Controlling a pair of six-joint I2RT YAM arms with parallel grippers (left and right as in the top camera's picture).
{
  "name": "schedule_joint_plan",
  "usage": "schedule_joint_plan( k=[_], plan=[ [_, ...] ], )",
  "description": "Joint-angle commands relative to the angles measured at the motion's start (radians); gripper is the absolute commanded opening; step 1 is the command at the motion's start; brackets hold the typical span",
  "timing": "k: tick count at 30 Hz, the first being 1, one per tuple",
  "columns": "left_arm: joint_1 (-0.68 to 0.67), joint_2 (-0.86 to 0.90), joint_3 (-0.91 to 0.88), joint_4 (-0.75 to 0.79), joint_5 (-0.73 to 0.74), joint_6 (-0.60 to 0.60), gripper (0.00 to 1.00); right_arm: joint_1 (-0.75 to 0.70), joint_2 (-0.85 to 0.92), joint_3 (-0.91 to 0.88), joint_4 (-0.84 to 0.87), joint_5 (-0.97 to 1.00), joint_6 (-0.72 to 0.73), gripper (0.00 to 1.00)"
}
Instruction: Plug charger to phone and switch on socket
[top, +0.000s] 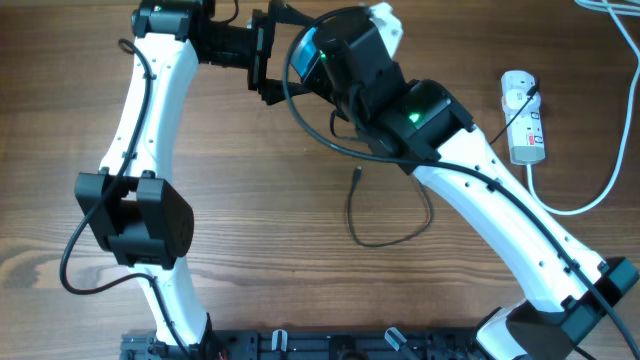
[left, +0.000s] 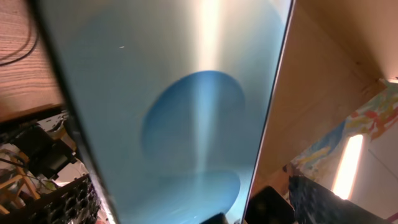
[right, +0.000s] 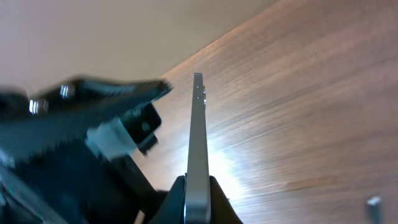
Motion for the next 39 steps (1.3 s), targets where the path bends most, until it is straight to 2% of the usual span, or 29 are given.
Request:
schedule_joint_plan(
  k=[1, 2, 6, 7, 13, 19, 27, 39],
  plan=[
    [-0.001, -0.027, 0.018, 0.004, 0.023, 0.005, 0.85, 0.002, -0.006, 0.014, 0.015, 0.056, 0.444, 0.04],
    [-0.001, -0.027, 0.018, 0.004, 0.023, 0.005, 0.75, 0.001, -0.006, 0.014, 0.015, 0.065, 0.544, 0.04],
    [-0.001, -0.027, 0.018, 0.003, -0.008, 0.004, 0.65, 0.002, -0.006, 0.014, 0.015, 0.081, 0.706, 0.04],
    [-0.001, -0.027, 0.018, 0.003, -0.022, 0.004, 0.59, 0.002, -0.006, 0.014, 0.015, 0.081, 0.740, 0.04],
    [-0.001, -0.027, 0.018, 0.016, -0.025, -0.079, 0.54, 0.002, -0.005, 0.014, 0.002, 0.081, 0.844, 0.04],
    [-0.003, -0.027, 0.018, 0.045, -0.025, -0.096, 0.40, 0.002, -0.005, 0.014, -0.032, 0.081, 0.904, 0.04],
    [-0.004, -0.027, 0.018, 0.048, -0.056, -0.096, 0.33, 0.002, -0.003, 0.014, -0.026, 0.077, 0.938, 0.05],
    [-0.006, -0.027, 0.018, 0.048, -0.055, -0.096, 0.33, 0.003, -0.002, 0.014, -0.023, 0.051, 0.937, 0.04]
  ],
)
